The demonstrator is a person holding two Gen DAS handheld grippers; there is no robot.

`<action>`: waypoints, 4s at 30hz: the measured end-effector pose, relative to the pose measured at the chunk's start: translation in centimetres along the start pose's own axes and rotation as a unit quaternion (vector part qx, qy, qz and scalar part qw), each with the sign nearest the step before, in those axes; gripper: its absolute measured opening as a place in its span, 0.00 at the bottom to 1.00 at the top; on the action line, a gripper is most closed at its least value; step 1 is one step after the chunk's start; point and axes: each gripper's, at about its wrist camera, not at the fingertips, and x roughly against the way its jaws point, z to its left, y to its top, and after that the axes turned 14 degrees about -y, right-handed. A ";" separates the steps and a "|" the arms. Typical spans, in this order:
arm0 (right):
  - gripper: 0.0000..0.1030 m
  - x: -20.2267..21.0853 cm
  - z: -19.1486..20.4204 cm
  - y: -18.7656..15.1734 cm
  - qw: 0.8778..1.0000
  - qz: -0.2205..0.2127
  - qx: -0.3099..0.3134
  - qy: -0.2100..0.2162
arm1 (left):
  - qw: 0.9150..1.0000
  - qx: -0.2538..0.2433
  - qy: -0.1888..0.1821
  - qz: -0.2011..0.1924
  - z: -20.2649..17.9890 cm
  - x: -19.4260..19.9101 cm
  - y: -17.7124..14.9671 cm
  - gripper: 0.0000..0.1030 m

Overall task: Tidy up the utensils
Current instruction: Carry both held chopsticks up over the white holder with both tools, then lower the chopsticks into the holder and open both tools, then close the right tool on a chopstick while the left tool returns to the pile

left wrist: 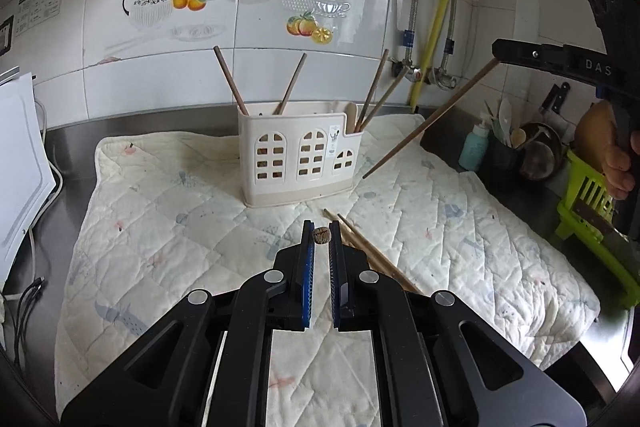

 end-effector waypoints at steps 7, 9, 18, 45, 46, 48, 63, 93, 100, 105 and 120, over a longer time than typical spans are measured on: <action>0.06 -2.7 -0.2 5.5 1.000 -0.008 0.014 -0.017 | 1.000 -0.003 0.006 -0.016 1.5 -0.1 3.3 0.05; 0.06 -3.8 -0.5 6.6 1.000 -0.006 0.014 -0.026 | 1.000 0.000 0.008 -0.018 2.0 -0.3 4.1 0.05; 0.06 -10.4 -2.0 8.3 0.998 0.033 -0.015 -0.043 | 0.997 -0.025 0.012 -0.065 2.3 0.6 9.4 0.05; 0.31 -10.9 -2.8 5.5 0.998 0.031 -0.004 -0.045 | 0.988 -0.061 0.070 -0.121 4.3 -8.1 20.4 0.05; 0.32 -10.4 -2.7 5.2 0.999 0.027 -0.005 -0.041 | 0.989 -0.056 0.074 -0.117 4.5 -8.5 20.2 0.06; 0.32 -9.5 -2.4 4.4 0.999 0.019 -0.004 -0.039 | 0.991 -0.047 0.070 -0.107 5.1 -9.1 19.9 0.06; 0.36 -5.2 0.3 -4.8 0.999 0.043 -0.017 -0.020 | 0.991 -0.036 0.066 -0.108 4.8 -7.2 18.8 0.22; 0.21 -4.1 6.1 -23.8 0.984 0.163 -0.075 0.002 | 0.997 0.016 0.076 0.010 -0.1 0.6 -5.8 0.51; 0.14 -4.9 6.4 -23.9 0.984 0.157 -0.085 -0.010 | 0.997 0.005 0.064 0.046 -2.2 -0.3 -9.5 0.51; 0.08 -5.3 6.6 -23.8 0.985 0.154 -0.081 -0.018 | 0.997 0.007 0.043 0.065 -3.3 -1.2 -11.3 0.51; 0.07 -4.7 4.0 -24.5 0.981 0.160 -0.113 -0.009 | 0.991 -0.058 -0.015 0.123 -8.7 -4.7 -14.2 0.51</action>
